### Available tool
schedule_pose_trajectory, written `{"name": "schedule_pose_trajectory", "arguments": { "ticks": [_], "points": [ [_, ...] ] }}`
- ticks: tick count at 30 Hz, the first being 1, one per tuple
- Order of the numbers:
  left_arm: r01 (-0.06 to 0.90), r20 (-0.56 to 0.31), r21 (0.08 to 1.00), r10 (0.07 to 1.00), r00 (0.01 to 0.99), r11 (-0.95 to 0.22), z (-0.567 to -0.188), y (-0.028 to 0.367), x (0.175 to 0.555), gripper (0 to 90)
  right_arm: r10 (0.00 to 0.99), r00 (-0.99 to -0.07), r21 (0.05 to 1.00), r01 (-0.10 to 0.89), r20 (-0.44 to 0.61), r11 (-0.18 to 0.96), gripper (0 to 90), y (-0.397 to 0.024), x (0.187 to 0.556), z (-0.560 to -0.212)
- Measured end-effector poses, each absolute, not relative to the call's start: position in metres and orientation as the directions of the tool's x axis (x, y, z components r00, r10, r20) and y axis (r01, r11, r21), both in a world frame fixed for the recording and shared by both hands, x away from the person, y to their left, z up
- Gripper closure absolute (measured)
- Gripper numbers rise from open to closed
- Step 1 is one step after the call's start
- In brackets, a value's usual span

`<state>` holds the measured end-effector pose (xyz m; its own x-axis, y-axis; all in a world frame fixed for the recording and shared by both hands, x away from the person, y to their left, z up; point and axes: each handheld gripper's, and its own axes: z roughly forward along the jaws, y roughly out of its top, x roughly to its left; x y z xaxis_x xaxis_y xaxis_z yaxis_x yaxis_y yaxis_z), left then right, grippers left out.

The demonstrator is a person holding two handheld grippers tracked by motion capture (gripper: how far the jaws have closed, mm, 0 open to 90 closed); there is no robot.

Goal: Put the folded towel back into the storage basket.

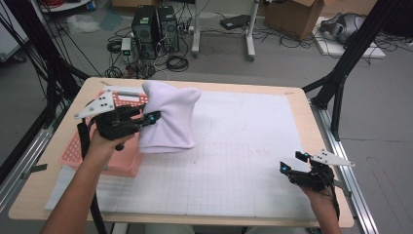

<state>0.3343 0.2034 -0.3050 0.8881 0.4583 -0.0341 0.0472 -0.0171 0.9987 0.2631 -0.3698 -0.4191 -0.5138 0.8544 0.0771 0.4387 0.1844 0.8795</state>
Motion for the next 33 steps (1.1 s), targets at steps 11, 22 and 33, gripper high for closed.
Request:
{"name": "schedule_pose_trajectory", "arguments": {
  "ticks": [11, 22, 33],
  "points": [
    [0.065, -0.057, 0.998, 0.485, 0.873, 0.0, -0.302, 0.254, 0.34, 73.4, 0.858, -0.509, 0.876, 0.445, 0.076, 0.186, 21.2, -0.367, 0.264, -0.42],
    [0.114, -0.118, 0.993, 0.536, 0.836, 0.039, -0.314, 0.302, 0.344, 73.3, 0.86, -0.505, 0.872, 0.45, 0.07, 0.193, 21.2, -0.363, 0.264, -0.42],
    [0.291, -0.282, 0.953, 0.608, 0.742, 0.088, -0.352, 0.345, 0.353, 72.1, 0.862, -0.503, 0.866, 0.456, 0.063, 0.204, 21.2, -0.36, 0.264, -0.421]
  ]
}}
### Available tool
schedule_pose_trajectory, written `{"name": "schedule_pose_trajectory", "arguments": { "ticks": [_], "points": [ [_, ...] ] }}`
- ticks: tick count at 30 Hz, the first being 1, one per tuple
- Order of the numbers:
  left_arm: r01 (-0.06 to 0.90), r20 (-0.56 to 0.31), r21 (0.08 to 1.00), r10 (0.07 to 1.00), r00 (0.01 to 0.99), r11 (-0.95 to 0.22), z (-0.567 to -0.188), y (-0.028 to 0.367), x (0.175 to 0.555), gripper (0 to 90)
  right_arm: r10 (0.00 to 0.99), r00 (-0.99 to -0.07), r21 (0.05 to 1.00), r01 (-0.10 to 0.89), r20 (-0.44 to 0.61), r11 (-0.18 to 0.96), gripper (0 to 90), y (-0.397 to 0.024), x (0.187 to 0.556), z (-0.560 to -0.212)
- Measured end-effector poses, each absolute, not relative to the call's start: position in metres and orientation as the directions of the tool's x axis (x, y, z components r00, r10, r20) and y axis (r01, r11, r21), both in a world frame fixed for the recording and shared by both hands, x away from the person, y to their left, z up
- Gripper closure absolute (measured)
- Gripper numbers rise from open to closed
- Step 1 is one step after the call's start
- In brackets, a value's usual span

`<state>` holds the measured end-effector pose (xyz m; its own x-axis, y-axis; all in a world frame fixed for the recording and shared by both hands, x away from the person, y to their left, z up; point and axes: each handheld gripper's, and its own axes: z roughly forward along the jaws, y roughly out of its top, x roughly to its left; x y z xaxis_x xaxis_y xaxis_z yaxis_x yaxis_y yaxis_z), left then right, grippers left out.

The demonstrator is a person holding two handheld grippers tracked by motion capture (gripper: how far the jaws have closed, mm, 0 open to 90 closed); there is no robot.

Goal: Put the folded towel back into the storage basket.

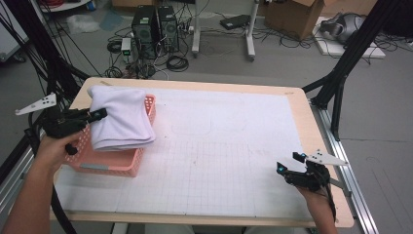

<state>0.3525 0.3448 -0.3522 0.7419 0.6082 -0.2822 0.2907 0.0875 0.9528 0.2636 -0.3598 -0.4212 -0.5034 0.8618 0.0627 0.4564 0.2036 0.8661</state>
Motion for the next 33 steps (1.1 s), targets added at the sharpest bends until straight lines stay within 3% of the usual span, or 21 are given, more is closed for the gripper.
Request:
{"name": "schedule_pose_trajectory", "arguments": {
  "ticks": [12, 16, 24, 27, 29, 30, 33],
  "points": [
    [0.502, -0.362, 0.864, 0.726, 0.585, 0.027, -0.373, 0.356, 0.367, 70.6, 0.86, -0.507, 0.86, 0.462, 0.055, 0.217, 21.2, -0.357, 0.264, -0.423],
    [0.568, -0.33, 0.823, 0.785, 0.523, -0.032, -0.373, 0.353, 0.371, 68.9, 0.861, -0.506, 0.86, 0.462, 0.054, 0.217, 21.2, -0.357, 0.264, -0.423],
    [0.653, -0.183, 0.743, 0.895, 0.407, -0.145, -0.376, 0.339, 0.378, 65.8, 0.86, -0.507, 0.856, 0.467, 0.055, 0.221, 21.2, -0.357, 0.264, -0.424],
    [0.668, -0.148, 0.73, 0.919, 0.366, -0.149, -0.376, 0.336, 0.38, 60.1, 0.861, -0.507, 0.856, 0.468, 0.054, 0.221, 21.2, -0.356, 0.264, -0.424],
    [0.673, -0.128, 0.729, 0.942, 0.312, -0.123, -0.376, 0.335, 0.381, 48.5, 0.86, -0.507, 0.855, 0.469, 0.057, 0.219, 21.2, -0.356, 0.264, -0.424],
    [0.667, -0.117, 0.736, 0.947, 0.298, -0.119, -0.374, 0.335, 0.38, 42.2, 0.86, -0.508, 0.856, 0.469, 0.057, 0.22, 21.2, -0.356, 0.264, -0.424],
    [0.605, -0.069, 0.79, 0.967, 0.247, -0.098, -0.365, 0.333, 0.374, 35.8, 0.86, -0.508, 0.857, 0.465, 0.053, 0.221, 21.2, -0.356, 0.264, -0.423]
  ]
}}
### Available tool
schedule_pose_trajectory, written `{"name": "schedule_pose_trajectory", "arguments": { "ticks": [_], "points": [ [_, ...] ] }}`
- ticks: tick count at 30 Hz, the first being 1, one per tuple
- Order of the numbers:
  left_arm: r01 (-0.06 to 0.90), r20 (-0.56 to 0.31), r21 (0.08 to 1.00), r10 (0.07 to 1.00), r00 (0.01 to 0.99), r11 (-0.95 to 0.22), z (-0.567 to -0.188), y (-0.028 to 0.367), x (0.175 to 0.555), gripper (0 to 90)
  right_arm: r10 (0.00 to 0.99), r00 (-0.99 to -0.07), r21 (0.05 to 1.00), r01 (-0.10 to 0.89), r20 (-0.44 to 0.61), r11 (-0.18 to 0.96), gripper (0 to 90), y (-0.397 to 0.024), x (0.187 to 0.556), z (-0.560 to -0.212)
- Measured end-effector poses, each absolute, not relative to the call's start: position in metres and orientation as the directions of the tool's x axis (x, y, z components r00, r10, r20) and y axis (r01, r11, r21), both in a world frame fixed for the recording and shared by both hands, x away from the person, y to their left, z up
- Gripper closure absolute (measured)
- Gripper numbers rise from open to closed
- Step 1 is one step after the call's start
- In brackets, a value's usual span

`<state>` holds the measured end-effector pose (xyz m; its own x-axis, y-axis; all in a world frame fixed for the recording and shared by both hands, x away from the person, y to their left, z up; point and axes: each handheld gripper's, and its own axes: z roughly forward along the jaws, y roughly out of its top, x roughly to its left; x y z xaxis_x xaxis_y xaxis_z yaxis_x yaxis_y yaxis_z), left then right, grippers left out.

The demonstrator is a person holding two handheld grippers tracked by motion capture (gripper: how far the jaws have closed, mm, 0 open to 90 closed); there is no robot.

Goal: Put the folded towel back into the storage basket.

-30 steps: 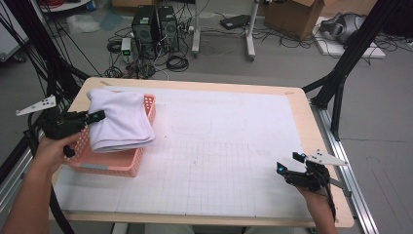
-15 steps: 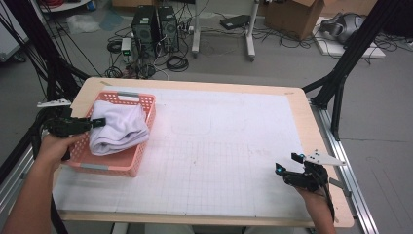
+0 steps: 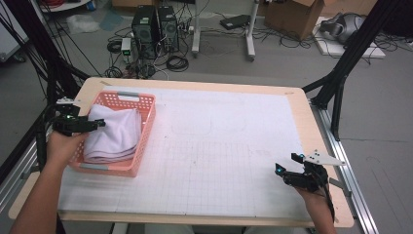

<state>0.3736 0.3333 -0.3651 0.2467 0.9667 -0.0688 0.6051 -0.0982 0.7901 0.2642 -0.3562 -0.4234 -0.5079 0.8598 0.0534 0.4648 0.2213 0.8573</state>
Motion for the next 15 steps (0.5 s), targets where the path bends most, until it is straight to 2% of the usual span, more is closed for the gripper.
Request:
{"name": "schedule_pose_trajectory", "arguments": {
  "ticks": [6, 11, 15],
  "points": [
    [0.523, -0.09, 0.846, 0.941, 0.325, -0.099, -0.355, 0.321, 0.361, 37.0, 0.858, -0.51, 0.856, 0.465, 0.051, 0.225, 21.2, -0.356, 0.264, -0.423],
    [0.561, -0.101, 0.818, 0.928, 0.359, -0.128, -0.365, 0.303, 0.362, 36.0, 0.857, -0.513, 0.856, 0.464, 0.05, 0.228, 21.2, -0.355, 0.264, -0.423],
    [0.636, -0.094, 0.755, 0.933, 0.348, -0.161, -0.378, 0.291, 0.372, 34.1, 0.856, -0.515, 0.858, 0.459, 0.045, 0.231, 21.2, -0.354, 0.265, -0.422]
  ]
}}
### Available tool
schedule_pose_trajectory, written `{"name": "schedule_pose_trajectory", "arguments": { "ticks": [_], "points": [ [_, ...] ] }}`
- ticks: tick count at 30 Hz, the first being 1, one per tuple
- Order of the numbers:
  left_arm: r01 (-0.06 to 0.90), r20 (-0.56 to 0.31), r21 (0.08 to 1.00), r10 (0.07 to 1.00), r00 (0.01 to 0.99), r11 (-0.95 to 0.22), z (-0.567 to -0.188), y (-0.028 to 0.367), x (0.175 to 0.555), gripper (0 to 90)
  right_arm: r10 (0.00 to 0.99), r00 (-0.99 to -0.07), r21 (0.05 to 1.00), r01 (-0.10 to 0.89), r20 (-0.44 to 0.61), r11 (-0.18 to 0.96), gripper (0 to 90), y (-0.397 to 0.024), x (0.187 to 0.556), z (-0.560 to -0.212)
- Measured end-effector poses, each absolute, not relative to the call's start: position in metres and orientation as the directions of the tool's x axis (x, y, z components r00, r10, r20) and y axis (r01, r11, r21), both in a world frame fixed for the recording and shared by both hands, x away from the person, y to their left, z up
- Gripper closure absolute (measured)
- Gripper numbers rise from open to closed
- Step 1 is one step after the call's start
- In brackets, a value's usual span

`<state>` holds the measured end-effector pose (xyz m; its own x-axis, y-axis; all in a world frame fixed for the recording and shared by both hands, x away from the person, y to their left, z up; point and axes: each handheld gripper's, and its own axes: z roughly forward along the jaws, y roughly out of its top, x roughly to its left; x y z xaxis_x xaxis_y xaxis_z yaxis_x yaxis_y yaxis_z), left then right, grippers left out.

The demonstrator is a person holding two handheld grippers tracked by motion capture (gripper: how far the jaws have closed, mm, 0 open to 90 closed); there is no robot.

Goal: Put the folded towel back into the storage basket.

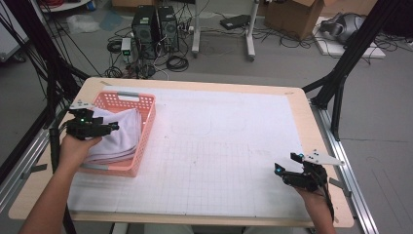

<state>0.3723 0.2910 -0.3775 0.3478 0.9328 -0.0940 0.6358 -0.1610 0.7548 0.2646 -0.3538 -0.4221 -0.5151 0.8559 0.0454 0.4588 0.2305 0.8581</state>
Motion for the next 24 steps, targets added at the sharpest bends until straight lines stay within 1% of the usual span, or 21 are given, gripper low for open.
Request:
{"name": "schedule_pose_trajectory", "arguments": {
  "ticks": [3, 6, 9, 14, 18, 21, 24],
  "points": [
    [0.674, -0.078, 0.719, 0.944, 0.321, -0.17, -0.384, 0.287, 0.379, 33.7, 0.855, -0.517, 0.86, 0.453, 0.039, 0.234, 21.3, -0.354, 0.265, -0.422],
    [0.728, -0.073, 0.665, 0.954, 0.289, -0.17, -0.394, 0.282, 0.388, 34.4, 0.853, -0.52, 0.857, 0.459, 0.046, 0.233, 21.3, -0.353, 0.265, -0.422],
    [0.76, -0.057, 0.622, 0.956, 0.286, -0.19, -0.405, 0.275, 0.395, 33.8, 0.85, -0.525, 0.857, 0.457, 0.044, 0.239, 21.3, -0.352, 0.265, -0.422],
    [0.75, -0.035, 0.615, 0.942, 0.335, -0.244, -0.414, 0.263, 0.4, 31.0, 0.849, -0.526, 0.857, 0.459, 0.048, 0.236, 21.3, -0.352, 0.265, -0.422],
    [0.73, -0.047, 0.627, 0.923, 0.382, -0.271, -0.415, 0.261, 0.399, 33.7, 0.848, -0.528, 0.859, 0.453, 0.044, 0.238, 21.3, -0.353, 0.265, -0.422],
    [0.724, -0.078, 0.63, 0.905, 0.419, -0.281, -0.415, 0.26, 0.399, 35.4, 0.849, -0.526, 0.857, 0.46, 0.053, 0.232, 21.3, -0.352, 0.265, -0.423],
    [0.713, -0.091, 0.632, 0.884, 0.458, -0.304, -0.415, 0.26, 0.397, 37.5, 0.848, -0.528, 0.856, 0.459, 0.05, 0.236, 21.2, -0.351, 0.266, -0.423]
  ]
}}
